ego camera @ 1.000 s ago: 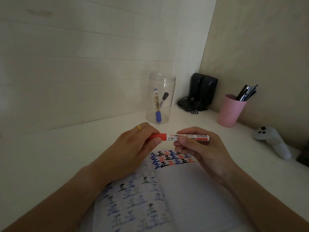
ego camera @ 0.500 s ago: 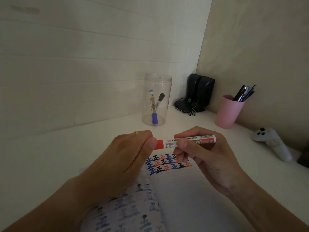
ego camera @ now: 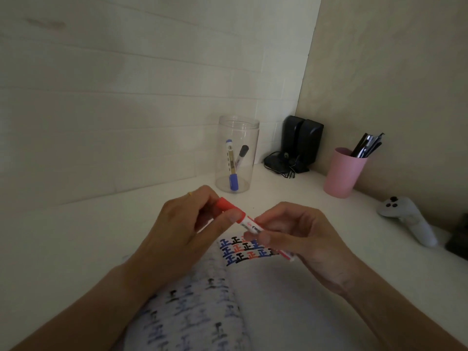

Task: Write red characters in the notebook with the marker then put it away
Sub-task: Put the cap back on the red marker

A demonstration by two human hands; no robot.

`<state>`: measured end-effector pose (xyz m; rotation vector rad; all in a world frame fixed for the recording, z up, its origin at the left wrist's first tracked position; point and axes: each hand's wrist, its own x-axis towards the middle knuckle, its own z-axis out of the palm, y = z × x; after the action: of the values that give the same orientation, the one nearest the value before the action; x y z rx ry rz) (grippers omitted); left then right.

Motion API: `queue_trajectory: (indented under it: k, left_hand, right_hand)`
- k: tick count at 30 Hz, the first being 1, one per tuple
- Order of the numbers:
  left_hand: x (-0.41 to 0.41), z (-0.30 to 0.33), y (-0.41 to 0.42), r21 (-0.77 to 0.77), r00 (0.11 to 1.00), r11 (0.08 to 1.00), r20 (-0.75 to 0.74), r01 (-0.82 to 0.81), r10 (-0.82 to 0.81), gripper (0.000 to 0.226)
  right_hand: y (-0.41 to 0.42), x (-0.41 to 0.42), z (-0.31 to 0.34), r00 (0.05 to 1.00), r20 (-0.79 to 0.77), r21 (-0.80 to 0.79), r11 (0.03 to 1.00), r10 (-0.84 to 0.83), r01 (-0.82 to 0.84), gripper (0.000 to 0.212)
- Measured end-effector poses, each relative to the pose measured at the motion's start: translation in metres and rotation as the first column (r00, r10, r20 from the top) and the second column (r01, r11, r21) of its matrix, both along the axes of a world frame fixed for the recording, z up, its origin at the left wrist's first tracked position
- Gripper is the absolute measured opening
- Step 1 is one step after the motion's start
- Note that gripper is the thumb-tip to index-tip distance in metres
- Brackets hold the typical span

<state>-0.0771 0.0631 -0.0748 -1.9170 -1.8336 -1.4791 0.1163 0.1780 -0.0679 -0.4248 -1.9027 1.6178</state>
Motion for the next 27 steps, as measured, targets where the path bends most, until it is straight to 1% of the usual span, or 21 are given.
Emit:
queue_trajectory:
  k: [2, 3, 5, 6, 8, 10, 11, 13, 15, 17, 18, 19, 21, 23, 24, 27]
  left_hand:
    - [0.000, -0.001, 0.000, 0.000, 1.000, 1.000, 0.009, -0.001, 0.001, 0.039]
    - [-0.001, -0.002, 0.001, -0.005, 1.000, 1.000, -0.002, 0.002, -0.002, 0.043]
    - [-0.005, -0.007, 0.001, -0.048, 1.000, 0.999, -0.022, -0.017, 0.016, 0.049]
    - [-0.008, -0.009, 0.002, -0.080, 0.998, 0.996, -0.047, -0.046, 0.042, 0.050]
    - [-0.013, -0.011, 0.002, -0.151, 0.985, 0.981, -0.141, -0.121, 0.099, 0.053]
    - [-0.019, -0.014, 0.003, -0.175, 0.961, 0.967, -0.238, -0.187, 0.143, 0.054]
    - [-0.022, -0.015, 0.004, -0.174, 0.950, 0.961, -0.264, -0.214, 0.163, 0.054]
    - [-0.027, -0.017, 0.004, -0.167, 0.932, 0.949, -0.296, -0.266, 0.209, 0.054]
    - [-0.030, -0.017, 0.004, -0.154, 0.909, 0.936, -0.332, -0.316, 0.252, 0.054]
    - [-0.034, -0.018, 0.004, -0.140, 0.893, 0.923, -0.339, -0.359, 0.296, 0.052]
    - [-0.036, -0.019, 0.005, -0.133, 0.886, 0.917, -0.340, -0.376, 0.314, 0.052]
    - [-0.037, -0.019, 0.005, -0.130, 0.881, 0.911, -0.342, -0.390, 0.329, 0.051]
    - [-0.038, -0.020, 0.006, -0.126, 0.876, 0.906, -0.340, -0.404, 0.343, 0.050]
    - [-0.038, -0.019, 0.006, -0.125, 0.874, 0.905, -0.340, -0.407, 0.347, 0.050]
    - [-0.038, -0.019, 0.006, -0.129, 0.873, 0.903, -0.343, -0.410, 0.348, 0.050]
    - [-0.040, -0.019, 0.006, -0.125, 0.863, 0.896, -0.354, -0.426, 0.361, 0.050]
  right_hand:
    - [-0.001, -0.003, -0.004, 0.993, 0.010, -0.108, 0.988, 0.117, -0.115, 0.023]
    - [-0.002, -0.005, -0.005, 0.986, -0.009, -0.166, 0.972, 0.166, -0.165, 0.029]
    - [-0.001, -0.006, -0.007, 0.974, -0.064, -0.261, 0.938, 0.219, -0.228, 0.047]
    - [0.000, -0.005, -0.008, 0.971, -0.080, -0.298, 0.924, 0.227, -0.241, 0.056]
    - [0.004, -0.005, -0.008, 0.977, -0.053, -0.367, 0.906, 0.207, -0.212, 0.064]
    - [0.008, -0.007, -0.010, 0.985, -0.012, -0.425, 0.891, 0.172, -0.160, 0.064]
    - [0.008, -0.008, -0.011, 0.987, -0.001, -0.434, 0.890, 0.159, -0.143, 0.061]
    - [0.004, -0.011, -0.008, 0.992, 0.039, -0.392, 0.915, 0.121, -0.096, 0.047]
    - [-0.002, -0.016, 0.003, 0.991, 0.127, -0.284, 0.959, 0.033, 0.005, 0.035]
    - [0.000, -0.026, 0.026, 0.979, 0.181, -0.104, 0.988, -0.090, 0.110, 0.029]
    - [0.005, -0.033, 0.041, 0.973, 0.167, -0.001, 0.987, -0.157, 0.159, 0.027]
    - [0.011, -0.042, 0.058, 0.968, 0.121, 0.082, 0.974, -0.222, 0.213, 0.025]
    - [0.026, -0.063, 0.092, 0.933, -0.018, 0.154, 0.921, -0.360, 0.358, 0.025]
    - [0.041, -0.083, 0.125, 0.861, -0.128, 0.231, 0.829, -0.493, 0.509, 0.026]
    - [0.048, -0.093, 0.137, 0.828, -0.168, 0.258, 0.787, -0.534, 0.560, 0.026]
    - [0.069, -0.118, 0.155, 0.742, -0.252, 0.270, 0.691, -0.622, 0.671, 0.027]
